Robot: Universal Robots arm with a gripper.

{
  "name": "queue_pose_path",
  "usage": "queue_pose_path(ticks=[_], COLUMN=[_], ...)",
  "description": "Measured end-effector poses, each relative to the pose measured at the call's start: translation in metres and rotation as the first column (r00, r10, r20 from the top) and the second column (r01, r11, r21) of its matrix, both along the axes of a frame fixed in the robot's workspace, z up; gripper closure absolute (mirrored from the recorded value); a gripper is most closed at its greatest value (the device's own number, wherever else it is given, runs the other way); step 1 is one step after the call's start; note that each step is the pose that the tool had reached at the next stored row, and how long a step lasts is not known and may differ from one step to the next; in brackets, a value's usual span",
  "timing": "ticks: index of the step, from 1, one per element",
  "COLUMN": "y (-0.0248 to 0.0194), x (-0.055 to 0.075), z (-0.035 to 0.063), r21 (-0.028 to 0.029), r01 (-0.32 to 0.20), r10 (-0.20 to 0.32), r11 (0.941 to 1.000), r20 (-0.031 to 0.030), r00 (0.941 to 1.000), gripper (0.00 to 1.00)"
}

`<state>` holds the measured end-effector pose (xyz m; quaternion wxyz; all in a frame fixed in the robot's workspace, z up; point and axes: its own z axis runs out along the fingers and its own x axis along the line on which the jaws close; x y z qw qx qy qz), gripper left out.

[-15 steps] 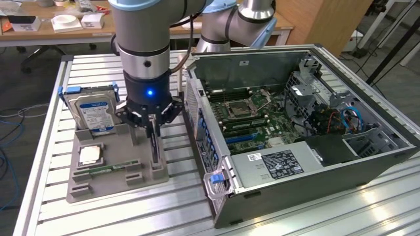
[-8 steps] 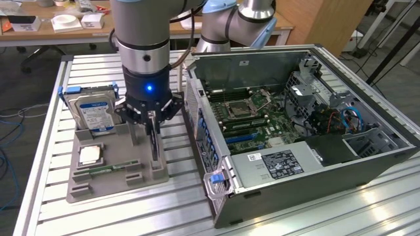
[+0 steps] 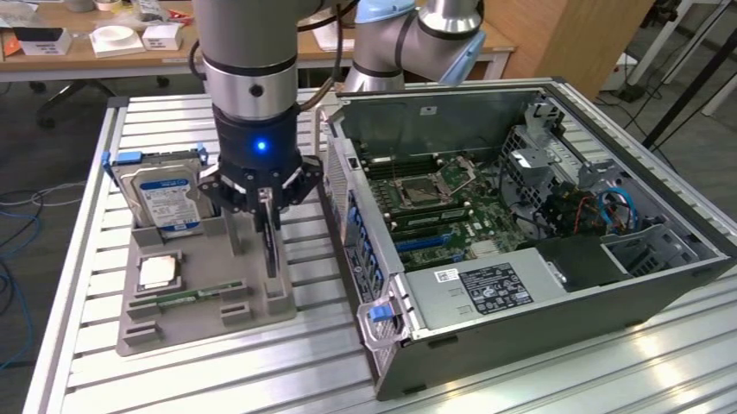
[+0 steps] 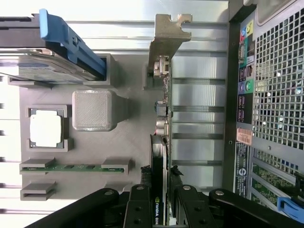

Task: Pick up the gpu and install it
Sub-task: 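Pick up the gpu and move the gpu toward the slot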

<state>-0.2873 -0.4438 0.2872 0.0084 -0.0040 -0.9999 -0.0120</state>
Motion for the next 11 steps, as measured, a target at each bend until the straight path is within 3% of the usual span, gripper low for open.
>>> queue_pose_path(ticks=[11], y=[0.0000], x=[0.000], z=[0.0125], r21=[0.0002], r01=[0.000], r10=[0.000], r11=[1.0000], r20=[0.0000], r00=[1.0000], gripper=[0.74])
